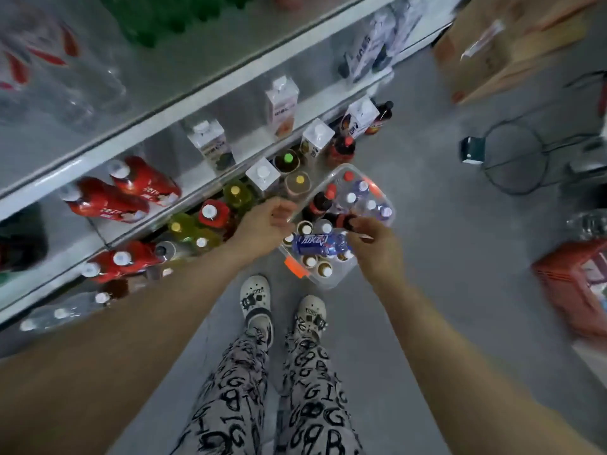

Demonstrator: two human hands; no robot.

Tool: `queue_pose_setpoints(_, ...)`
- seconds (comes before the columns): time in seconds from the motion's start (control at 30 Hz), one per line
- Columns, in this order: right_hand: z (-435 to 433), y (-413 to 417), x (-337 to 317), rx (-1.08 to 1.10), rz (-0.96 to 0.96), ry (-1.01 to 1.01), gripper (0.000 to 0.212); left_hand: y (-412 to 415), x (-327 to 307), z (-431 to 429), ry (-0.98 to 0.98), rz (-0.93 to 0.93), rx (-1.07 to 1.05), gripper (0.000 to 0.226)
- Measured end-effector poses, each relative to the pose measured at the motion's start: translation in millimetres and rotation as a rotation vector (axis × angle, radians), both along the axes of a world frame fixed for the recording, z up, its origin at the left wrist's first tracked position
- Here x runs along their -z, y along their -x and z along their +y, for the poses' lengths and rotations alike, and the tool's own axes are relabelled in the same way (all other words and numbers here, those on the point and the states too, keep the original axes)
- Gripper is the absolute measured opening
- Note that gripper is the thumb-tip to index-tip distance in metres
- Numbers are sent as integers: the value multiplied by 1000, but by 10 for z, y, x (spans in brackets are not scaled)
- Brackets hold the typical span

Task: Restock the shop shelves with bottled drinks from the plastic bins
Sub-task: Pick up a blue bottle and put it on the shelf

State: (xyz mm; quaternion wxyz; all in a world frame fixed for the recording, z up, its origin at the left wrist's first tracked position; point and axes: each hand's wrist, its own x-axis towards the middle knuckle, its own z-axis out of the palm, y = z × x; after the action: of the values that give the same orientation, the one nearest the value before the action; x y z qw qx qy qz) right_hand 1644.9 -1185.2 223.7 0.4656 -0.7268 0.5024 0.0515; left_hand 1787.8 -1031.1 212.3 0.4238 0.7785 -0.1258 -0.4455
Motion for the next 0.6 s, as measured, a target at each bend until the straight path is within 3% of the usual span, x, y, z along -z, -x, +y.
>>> queue_pose_setpoints(0.3, 58, 378, 1601, 177, 144, -118, 8, 254, 1510, -145, -92, 55, 8, 35)
queue_pose_setpoints(0.47, 87, 416, 2408, 406, 151, -251, 44, 332, 2284, -217, -107, 40, 68, 47)
queue_pose_setpoints(0.6, 74, 344, 2891, 629, 150, -384, 52, 383, 2860, -255, -132, -102, 204, 52)
